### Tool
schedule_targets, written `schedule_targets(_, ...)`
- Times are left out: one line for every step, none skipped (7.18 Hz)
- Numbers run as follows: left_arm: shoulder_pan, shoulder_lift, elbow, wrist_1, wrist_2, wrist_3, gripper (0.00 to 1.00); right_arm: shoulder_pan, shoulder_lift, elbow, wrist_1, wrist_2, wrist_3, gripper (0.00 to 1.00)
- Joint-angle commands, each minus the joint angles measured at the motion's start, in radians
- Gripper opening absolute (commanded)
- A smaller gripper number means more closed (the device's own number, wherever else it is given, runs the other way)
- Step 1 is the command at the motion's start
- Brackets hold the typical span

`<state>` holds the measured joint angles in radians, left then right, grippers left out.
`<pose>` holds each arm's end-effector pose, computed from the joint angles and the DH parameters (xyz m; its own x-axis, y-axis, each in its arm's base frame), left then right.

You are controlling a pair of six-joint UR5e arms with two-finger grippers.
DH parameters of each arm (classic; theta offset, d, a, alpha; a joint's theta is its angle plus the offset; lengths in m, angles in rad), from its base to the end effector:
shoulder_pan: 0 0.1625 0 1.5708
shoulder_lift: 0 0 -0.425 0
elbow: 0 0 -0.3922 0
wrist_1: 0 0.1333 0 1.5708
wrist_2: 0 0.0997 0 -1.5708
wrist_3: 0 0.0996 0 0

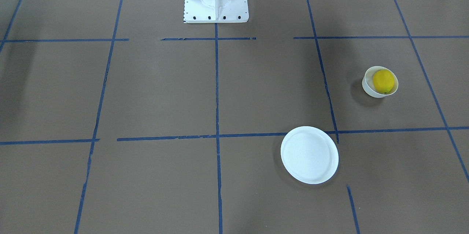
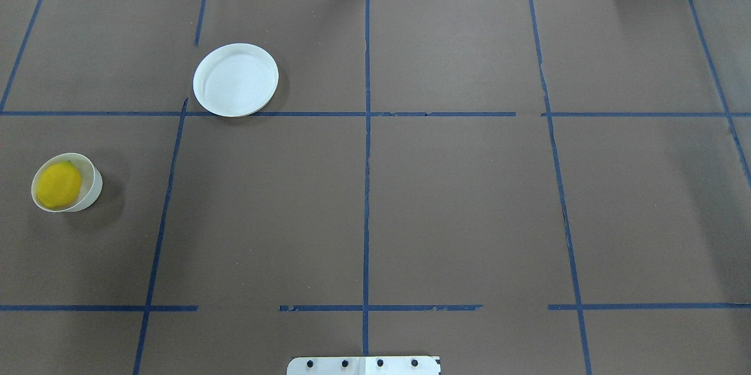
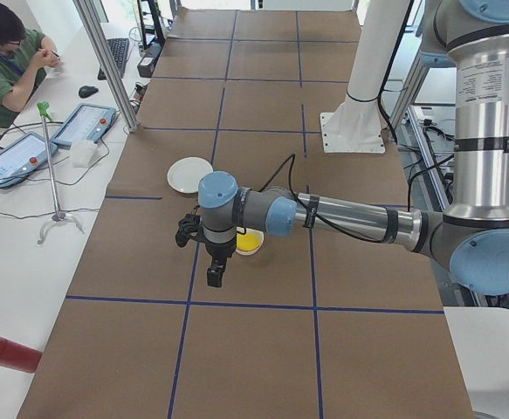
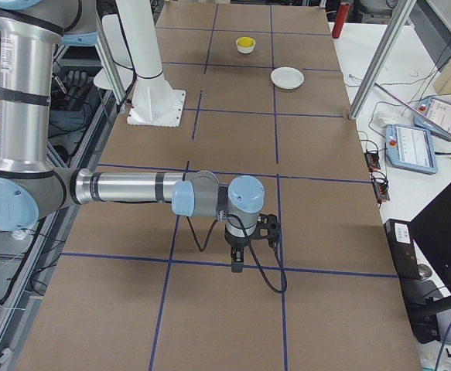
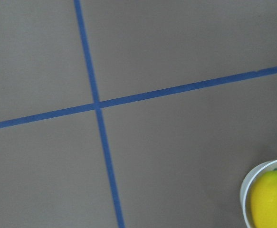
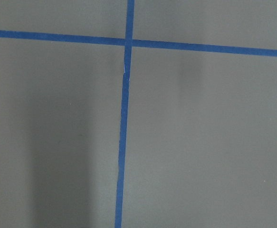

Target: Move lemon from plate to bowl

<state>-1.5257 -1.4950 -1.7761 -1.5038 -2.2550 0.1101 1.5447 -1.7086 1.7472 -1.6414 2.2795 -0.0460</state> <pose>-0.0495 -0.4638 0.6064 0.7627 0.1835 -0.6201 -0.1296 0.9828 0.1314 0.0572 -0.4324 0.6471 0.7575 -0.0449 0.6513 0.0610 0.9981 -0.0021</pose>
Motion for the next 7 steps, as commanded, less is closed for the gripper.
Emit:
schedule_targets(-0.05,0.079,0.009,0.034,-0.149,0.085,1.0,0.0,0.0,0.0,0.0,0.0,0.0,1.0)
schedule_targets(-0.054,0.082,-0.003,0.034,-0.146,0.083,1.0,0.0,0.0,0.0,0.0,0.0,0.0,1.0)
schedule_targets(-0.059,0.082,-0.006,0.033,-0.146,0.083,1.0,0.0,0.0,0.0,0.0,0.0,0.0,1.0)
schedule_targets(-0.065,0.082,-0.006,0.03,-0.146,0.083,1.0,0.0,0.001,0.0,0.0,0.0,0.0,1.0)
schedule_targets(-0.067,0.082,-0.006,0.03,-0.146,0.085,1.0,0.0,0.0,0.0,0.0,0.0,0.0,1.0)
schedule_targets(-0.067,0.078,-0.008,0.03,-0.146,0.083,1.0,0.0,0.0,0.0,0.0,0.0,0.0,1.0)
schedule_targets(-0.067,0.078,0.0,0.03,-0.144,0.082,1.0,0.0,0.0,0.0,0.0,0.0,0.0,1.0)
